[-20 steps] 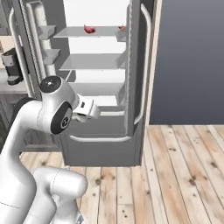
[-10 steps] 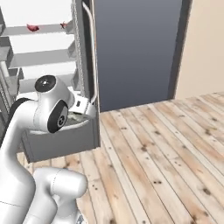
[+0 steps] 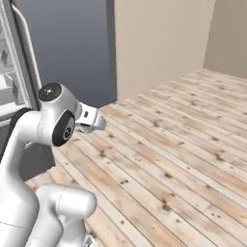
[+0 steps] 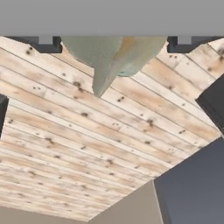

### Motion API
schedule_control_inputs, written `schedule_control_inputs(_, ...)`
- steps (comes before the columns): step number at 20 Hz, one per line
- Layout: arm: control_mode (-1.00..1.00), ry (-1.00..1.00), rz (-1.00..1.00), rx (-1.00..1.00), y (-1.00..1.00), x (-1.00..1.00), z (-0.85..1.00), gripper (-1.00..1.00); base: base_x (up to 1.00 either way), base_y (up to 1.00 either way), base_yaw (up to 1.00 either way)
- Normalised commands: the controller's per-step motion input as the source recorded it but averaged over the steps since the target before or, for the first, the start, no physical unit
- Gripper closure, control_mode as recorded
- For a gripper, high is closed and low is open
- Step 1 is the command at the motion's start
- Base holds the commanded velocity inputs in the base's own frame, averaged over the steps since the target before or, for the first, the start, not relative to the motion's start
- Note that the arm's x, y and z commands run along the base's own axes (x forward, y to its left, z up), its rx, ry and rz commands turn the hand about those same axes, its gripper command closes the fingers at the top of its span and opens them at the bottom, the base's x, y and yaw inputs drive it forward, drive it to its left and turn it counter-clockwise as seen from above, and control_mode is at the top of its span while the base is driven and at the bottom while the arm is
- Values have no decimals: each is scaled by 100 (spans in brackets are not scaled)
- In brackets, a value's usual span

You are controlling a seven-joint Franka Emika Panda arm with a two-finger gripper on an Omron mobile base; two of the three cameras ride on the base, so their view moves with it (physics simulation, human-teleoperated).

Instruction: Gather the garlic and corn from the fridge and place them on a tray on the dining counter. Then gather the steak and fish from the fridge and place them on the other tray.

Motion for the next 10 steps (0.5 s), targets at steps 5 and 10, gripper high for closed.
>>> schedule_control_inputs(5,100,0,0,0,0,0,0,100,69,16,-52)
schedule_control_inputs(10,100,0,0,0,0,0,0,100,96,33,-52)
